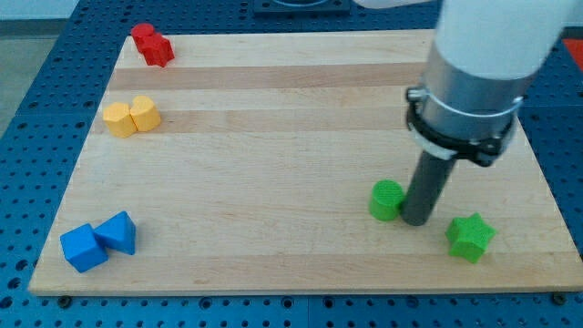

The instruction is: Move the green circle to the center of the board

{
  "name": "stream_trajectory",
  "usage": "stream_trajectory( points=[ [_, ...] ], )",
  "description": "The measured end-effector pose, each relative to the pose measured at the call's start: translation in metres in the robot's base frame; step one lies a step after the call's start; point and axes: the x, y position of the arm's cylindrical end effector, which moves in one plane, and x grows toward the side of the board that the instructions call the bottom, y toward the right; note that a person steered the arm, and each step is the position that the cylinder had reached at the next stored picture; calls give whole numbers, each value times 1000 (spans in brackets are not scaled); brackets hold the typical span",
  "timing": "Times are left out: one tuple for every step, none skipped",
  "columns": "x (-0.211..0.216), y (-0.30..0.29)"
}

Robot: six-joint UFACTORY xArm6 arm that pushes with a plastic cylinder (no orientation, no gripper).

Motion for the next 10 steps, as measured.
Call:
stream_trajectory(
  points=[
    [7, -22],
    [-10, -25],
    [-23, -50],
    [-44, -67],
    [-76, -79],
    [-107, -80],
    [-117, -80],
    [-70, -72],
    [29, -57],
    [73, -26]
  ],
)
